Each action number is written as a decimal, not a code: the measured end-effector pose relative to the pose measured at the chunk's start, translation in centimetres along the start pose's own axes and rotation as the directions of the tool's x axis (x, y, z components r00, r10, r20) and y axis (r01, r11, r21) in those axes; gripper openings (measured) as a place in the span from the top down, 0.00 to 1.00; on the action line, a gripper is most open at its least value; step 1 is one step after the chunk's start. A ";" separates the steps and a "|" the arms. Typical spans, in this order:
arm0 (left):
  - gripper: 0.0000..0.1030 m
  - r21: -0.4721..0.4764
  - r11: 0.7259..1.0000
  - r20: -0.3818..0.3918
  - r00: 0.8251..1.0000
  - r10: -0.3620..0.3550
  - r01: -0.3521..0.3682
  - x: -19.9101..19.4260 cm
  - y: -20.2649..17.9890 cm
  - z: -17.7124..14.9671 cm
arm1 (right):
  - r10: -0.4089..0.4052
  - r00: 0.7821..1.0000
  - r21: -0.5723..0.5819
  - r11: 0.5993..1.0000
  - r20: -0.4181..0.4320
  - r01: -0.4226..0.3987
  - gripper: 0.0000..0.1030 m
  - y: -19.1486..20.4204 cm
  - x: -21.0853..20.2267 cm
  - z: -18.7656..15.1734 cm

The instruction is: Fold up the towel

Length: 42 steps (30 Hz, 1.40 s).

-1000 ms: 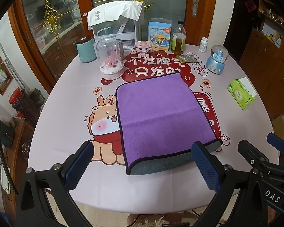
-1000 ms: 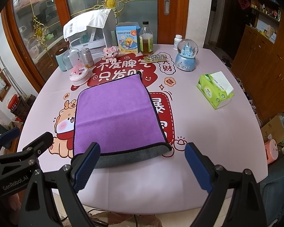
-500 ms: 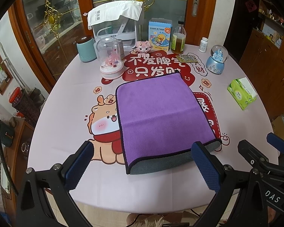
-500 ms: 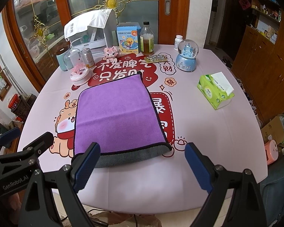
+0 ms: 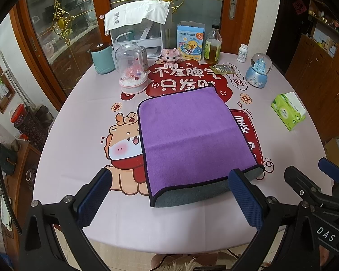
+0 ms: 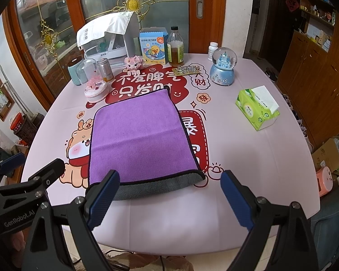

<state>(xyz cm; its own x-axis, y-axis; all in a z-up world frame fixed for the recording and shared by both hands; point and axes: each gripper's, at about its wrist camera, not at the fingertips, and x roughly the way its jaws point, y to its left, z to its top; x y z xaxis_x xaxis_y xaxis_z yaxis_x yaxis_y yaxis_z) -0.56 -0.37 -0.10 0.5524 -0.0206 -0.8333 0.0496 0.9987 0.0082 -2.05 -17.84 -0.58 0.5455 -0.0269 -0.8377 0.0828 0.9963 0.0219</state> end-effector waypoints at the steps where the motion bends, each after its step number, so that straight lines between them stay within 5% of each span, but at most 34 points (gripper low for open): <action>1: 0.01 0.000 1.000 0.000 1.000 0.000 0.000 0.0 0.0 0.0 | 0.000 1.000 0.000 1.000 0.000 0.000 0.11 0.0 0.0 0.0; 42: 0.01 -0.003 1.000 0.004 1.000 0.011 -0.011 -0.3 1.0 -0.2 | 0.007 1.000 -0.011 1.000 0.005 -0.007 0.11 0.2 -0.5 0.5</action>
<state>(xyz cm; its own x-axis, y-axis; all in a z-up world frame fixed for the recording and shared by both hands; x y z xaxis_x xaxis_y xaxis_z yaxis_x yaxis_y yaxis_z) -0.86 0.60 0.10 0.5561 -0.0099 -0.8311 0.0410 0.9990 0.0155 -1.93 -17.66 0.15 0.5500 -0.0203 -0.8349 0.0702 0.9973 0.0221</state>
